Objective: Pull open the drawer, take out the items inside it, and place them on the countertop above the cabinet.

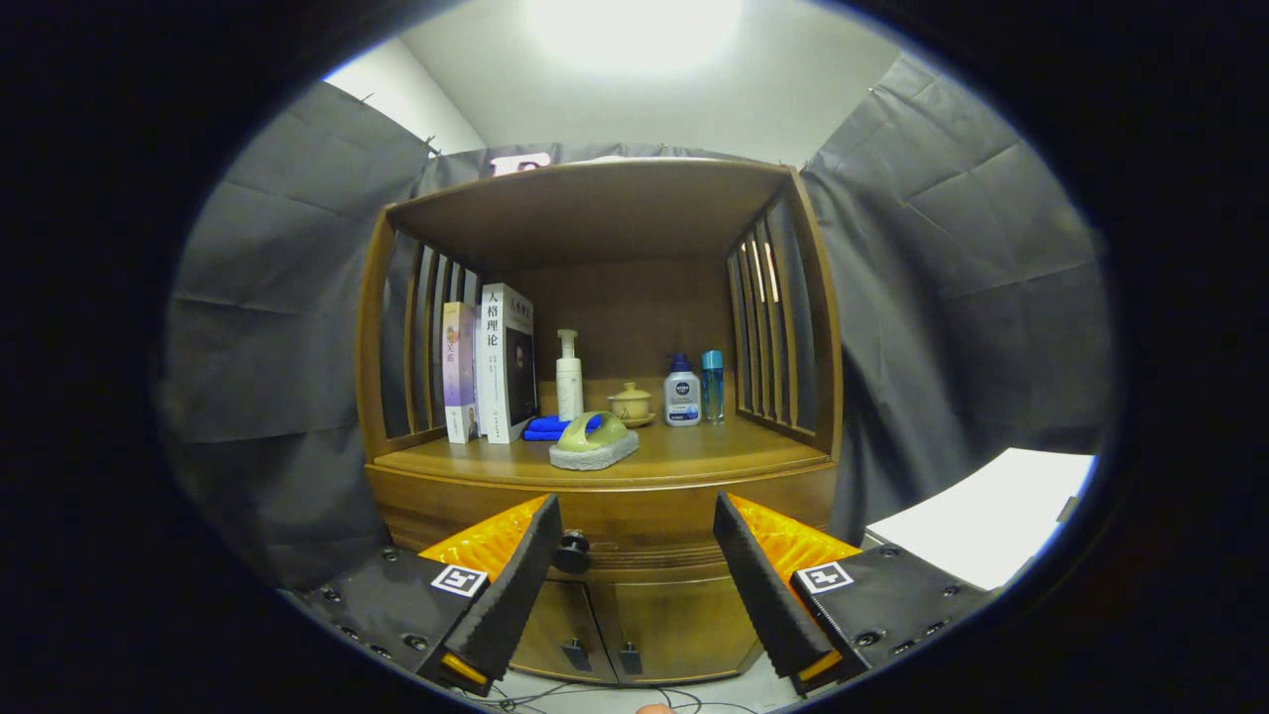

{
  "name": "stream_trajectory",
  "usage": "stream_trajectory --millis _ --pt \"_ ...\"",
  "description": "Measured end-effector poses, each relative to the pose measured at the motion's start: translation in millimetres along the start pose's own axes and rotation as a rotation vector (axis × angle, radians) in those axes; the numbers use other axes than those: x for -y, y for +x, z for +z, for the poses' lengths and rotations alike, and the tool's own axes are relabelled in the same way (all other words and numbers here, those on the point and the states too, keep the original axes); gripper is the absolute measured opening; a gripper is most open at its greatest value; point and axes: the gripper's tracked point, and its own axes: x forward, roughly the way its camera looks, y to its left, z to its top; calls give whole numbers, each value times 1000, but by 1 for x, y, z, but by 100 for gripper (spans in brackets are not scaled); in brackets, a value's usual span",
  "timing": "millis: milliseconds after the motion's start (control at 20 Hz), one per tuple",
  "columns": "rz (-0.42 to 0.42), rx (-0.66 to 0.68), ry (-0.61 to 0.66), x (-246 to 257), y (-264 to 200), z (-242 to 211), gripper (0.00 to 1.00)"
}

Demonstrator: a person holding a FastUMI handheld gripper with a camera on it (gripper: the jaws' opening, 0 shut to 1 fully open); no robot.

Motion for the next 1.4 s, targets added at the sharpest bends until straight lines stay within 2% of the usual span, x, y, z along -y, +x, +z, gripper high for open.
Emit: stream_trajectory --millis 400,650,1400 --pt "50 28 21 6 -53 18 97" --pt "76 36 -28 7 -79 16 97" --pt "92 44 -52 7 -81 17 98"
